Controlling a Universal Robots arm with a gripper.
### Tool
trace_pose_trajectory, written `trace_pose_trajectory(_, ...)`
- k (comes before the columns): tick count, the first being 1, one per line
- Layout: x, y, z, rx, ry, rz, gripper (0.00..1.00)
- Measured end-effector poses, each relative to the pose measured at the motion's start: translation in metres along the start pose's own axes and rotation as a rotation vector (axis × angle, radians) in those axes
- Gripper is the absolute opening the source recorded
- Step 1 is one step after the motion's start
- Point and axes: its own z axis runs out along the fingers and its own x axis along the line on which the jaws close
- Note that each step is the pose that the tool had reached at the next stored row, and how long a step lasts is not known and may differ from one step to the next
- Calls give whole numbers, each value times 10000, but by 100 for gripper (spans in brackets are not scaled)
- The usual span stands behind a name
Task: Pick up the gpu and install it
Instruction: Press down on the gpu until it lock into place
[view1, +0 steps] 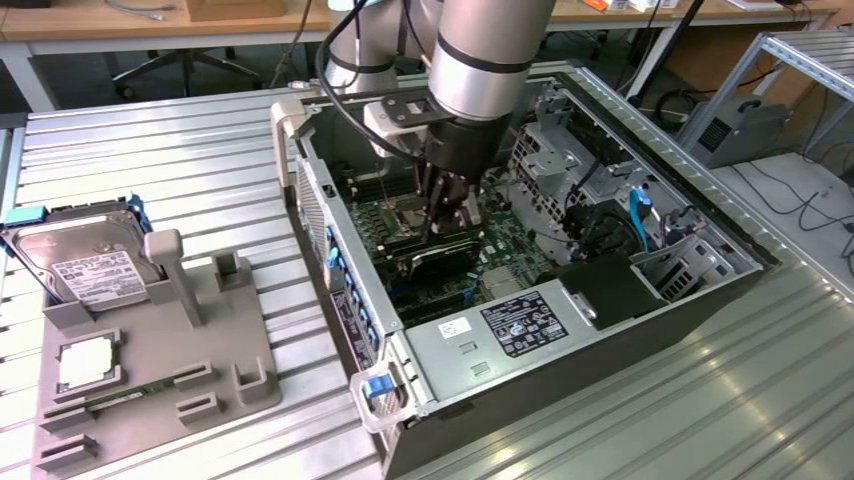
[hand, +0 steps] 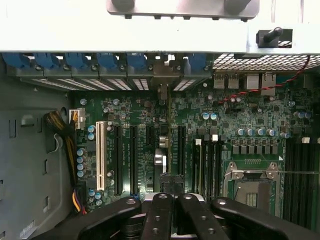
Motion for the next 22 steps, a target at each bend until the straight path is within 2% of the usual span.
trace_pose_trajectory(5,-3,20,16,2,-10,-9,11)
trace_pose_trajectory(12,-5,31,110,7,-10,-15,11)
trace_pose_trajectory(22,-42,39,171,6,-8,-19,11)
